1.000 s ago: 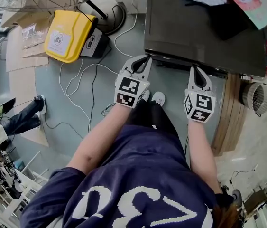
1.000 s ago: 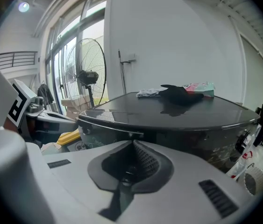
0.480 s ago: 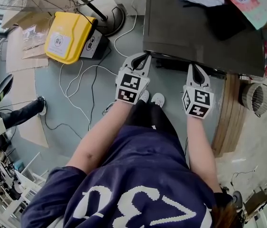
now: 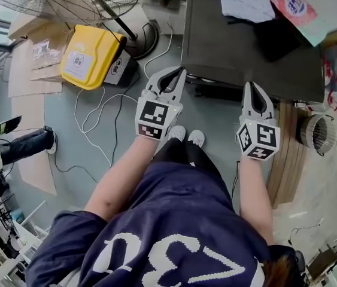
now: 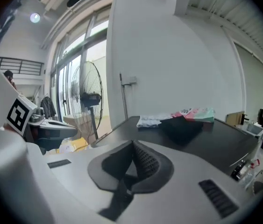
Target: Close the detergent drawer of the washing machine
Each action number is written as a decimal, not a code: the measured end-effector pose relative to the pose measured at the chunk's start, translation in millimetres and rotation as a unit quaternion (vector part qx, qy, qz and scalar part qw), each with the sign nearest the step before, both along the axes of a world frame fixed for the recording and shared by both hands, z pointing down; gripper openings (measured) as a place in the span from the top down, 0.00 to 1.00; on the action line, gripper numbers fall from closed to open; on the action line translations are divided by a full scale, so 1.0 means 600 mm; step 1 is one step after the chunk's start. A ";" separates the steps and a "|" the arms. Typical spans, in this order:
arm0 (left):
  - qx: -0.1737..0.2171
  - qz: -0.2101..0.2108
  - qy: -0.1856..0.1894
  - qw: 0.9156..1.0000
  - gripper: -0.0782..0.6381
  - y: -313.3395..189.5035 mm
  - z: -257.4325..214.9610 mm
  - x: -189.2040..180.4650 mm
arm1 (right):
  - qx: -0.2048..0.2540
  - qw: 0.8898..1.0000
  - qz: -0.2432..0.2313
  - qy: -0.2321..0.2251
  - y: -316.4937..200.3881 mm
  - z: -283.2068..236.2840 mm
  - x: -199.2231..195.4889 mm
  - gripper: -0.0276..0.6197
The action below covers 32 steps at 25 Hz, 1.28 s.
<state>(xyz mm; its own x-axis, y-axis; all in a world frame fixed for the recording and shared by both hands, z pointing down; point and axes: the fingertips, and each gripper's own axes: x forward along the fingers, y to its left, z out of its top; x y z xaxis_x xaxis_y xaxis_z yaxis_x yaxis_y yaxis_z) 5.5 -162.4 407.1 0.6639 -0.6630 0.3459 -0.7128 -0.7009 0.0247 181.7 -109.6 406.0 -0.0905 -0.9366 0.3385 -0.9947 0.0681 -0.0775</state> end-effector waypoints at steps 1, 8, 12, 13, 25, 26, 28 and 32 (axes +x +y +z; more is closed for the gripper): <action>0.010 -0.001 0.004 1.000 0.87 -0.003 -0.018 -0.004 | 0.009 1.000 0.000 -0.002 -0.001 -0.018 0.000 0.93; 0.063 -0.020 0.044 0.997 0.87 0.001 -0.137 -0.032 | 0.083 0.996 -0.010 0.004 0.014 -0.171 -0.022 0.93; 0.086 -0.028 0.055 0.994 0.87 0.014 -0.196 -0.044 | 0.117 0.993 -0.011 0.018 0.029 -0.245 -0.036 0.93; 0.090 -0.029 0.057 0.994 0.87 0.017 -0.208 -0.049 | 0.123 0.992 -0.011 0.022 0.032 -0.260 -0.040 0.94; 0.120 -0.036 0.092 0.988 0.87 0.027 -0.285 -0.082 | 0.167 0.986 0.004 0.008 0.055 -0.340 -0.038 0.94; 0.122 -0.035 0.093 0.988 0.87 0.027 -0.288 -0.083 | 0.170 0.985 0.003 0.011 0.056 -0.343 -0.039 0.94; 0.125 -0.035 0.093 0.987 0.87 0.030 -0.293 -0.086 | 0.173 0.985 0.004 0.017 0.058 -0.347 -0.042 0.94; 0.129 -0.034 0.091 0.987 0.87 0.034 -0.295 -0.086 | 0.176 0.984 0.003 0.022 0.063 -0.353 -0.046 0.94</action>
